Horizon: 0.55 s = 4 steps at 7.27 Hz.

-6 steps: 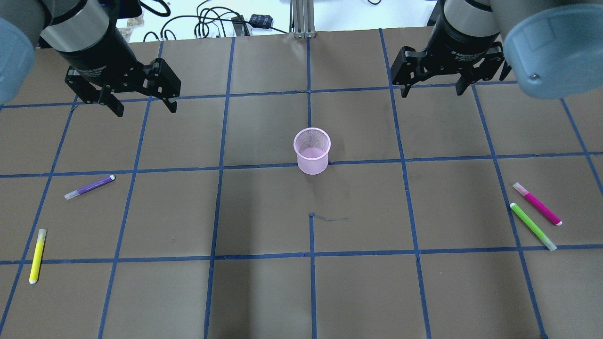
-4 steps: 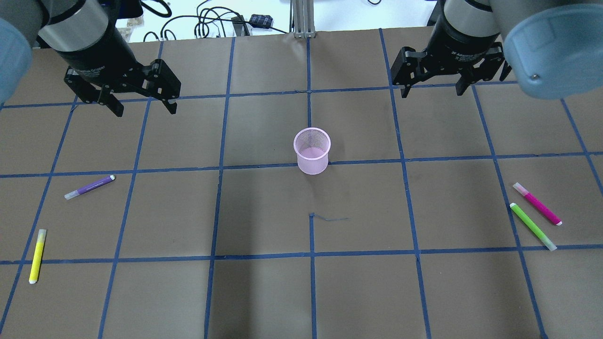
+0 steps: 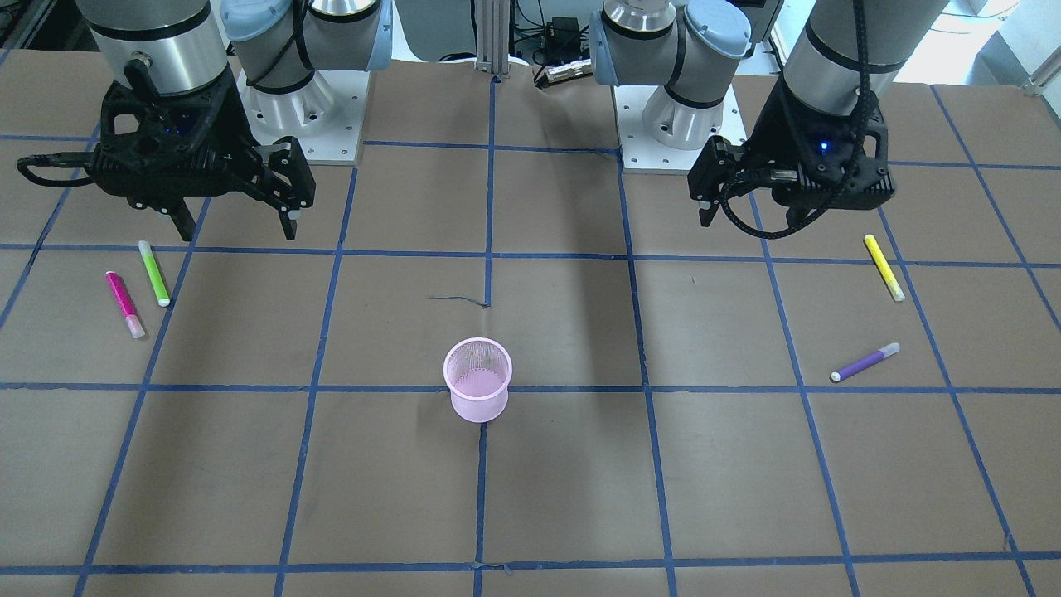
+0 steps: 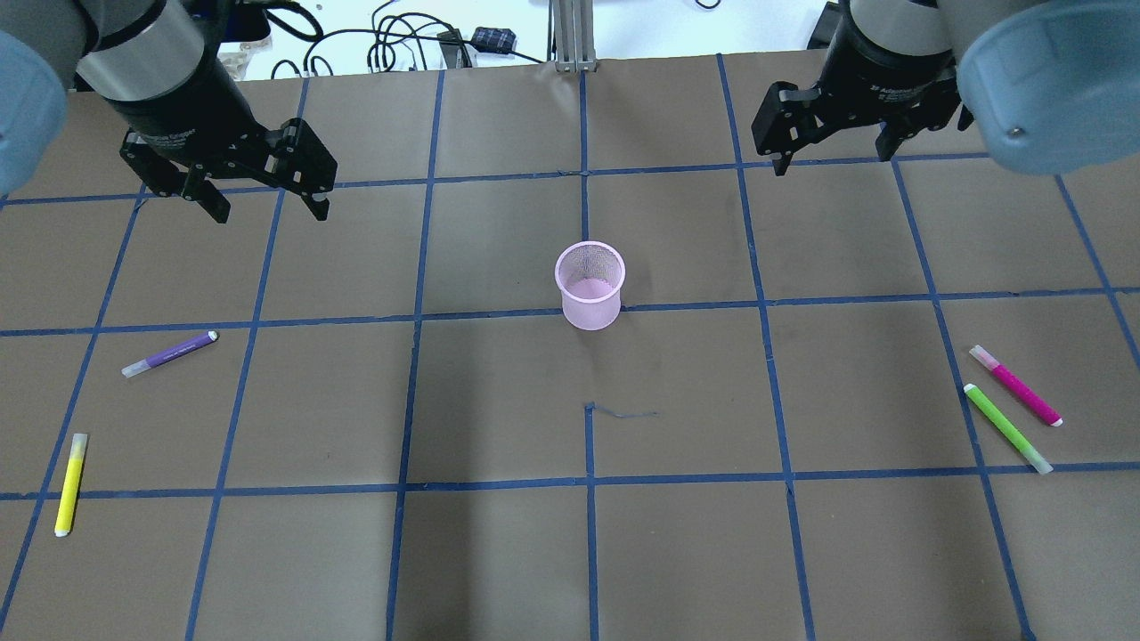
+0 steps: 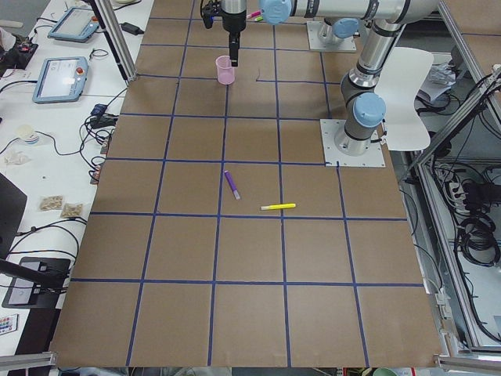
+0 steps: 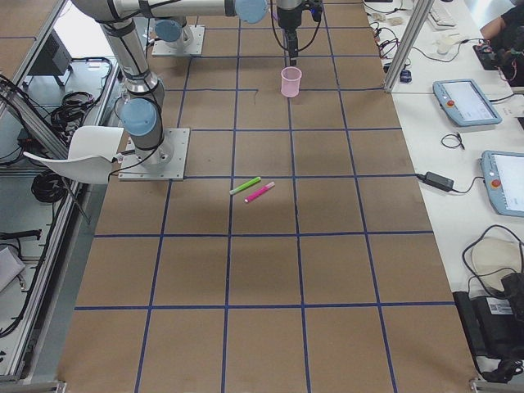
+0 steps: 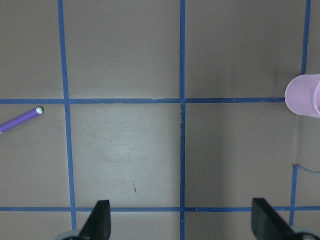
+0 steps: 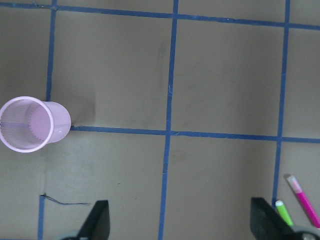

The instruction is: Insert purple and pink pens into pink cup

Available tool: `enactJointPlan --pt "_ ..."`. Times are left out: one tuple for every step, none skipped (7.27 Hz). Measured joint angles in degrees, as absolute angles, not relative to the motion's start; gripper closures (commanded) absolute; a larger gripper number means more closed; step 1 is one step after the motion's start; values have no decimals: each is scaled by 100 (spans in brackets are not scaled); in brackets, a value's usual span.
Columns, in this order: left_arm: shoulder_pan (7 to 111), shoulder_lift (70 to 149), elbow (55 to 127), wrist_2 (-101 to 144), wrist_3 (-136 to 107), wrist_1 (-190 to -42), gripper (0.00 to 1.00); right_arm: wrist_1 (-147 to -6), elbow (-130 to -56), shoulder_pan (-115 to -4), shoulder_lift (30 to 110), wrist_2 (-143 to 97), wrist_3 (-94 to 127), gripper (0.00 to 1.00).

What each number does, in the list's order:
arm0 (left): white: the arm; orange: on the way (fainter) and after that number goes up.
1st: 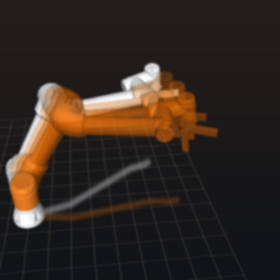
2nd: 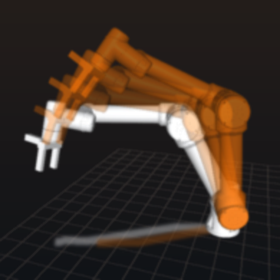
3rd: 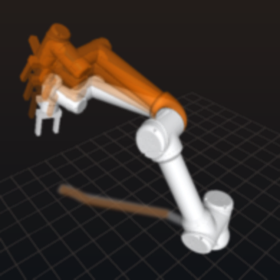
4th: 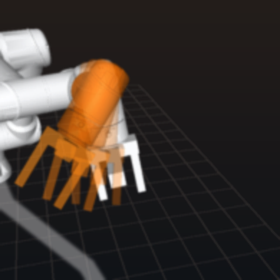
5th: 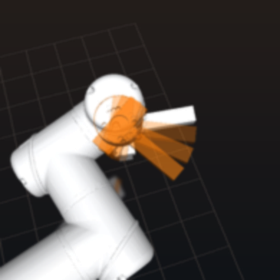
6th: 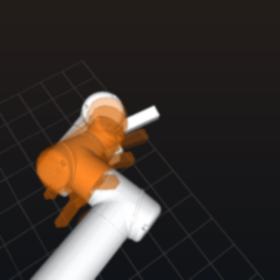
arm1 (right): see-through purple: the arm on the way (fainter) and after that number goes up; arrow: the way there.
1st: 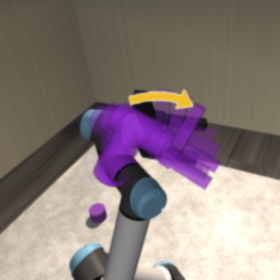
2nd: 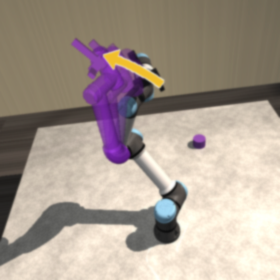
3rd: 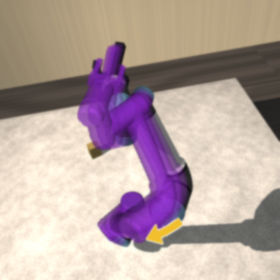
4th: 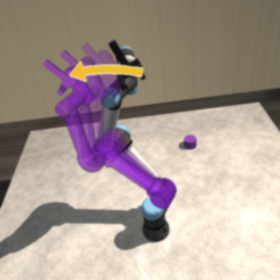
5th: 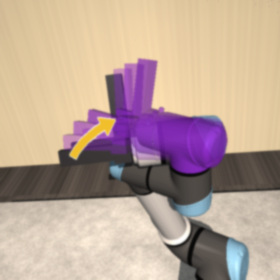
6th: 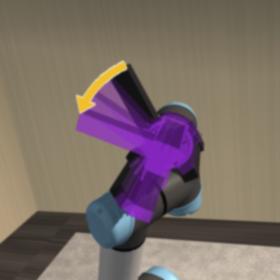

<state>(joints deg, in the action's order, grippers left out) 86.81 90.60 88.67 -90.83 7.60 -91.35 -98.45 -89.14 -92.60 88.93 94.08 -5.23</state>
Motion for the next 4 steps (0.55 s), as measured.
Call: enactJointPlan --pt "8589 9107 8923 -9126 1322 -9129 0 -9978 -8919 -9225 8888 9527 -973 0" --pt "8393 9208 9033 -9204 1909 -9123 1 -10156 -8922 -9061 8885 9556 -1273 0" --pt "8124 9378 9265 -9381 2707 -9015 1 -10281 -8932 -8708 8904 9475 -1616 1" --pt "7917 9557 9561 -9802 3513 -8701 6 -10301 -8953 -8351 8954 9352 -2106 0"
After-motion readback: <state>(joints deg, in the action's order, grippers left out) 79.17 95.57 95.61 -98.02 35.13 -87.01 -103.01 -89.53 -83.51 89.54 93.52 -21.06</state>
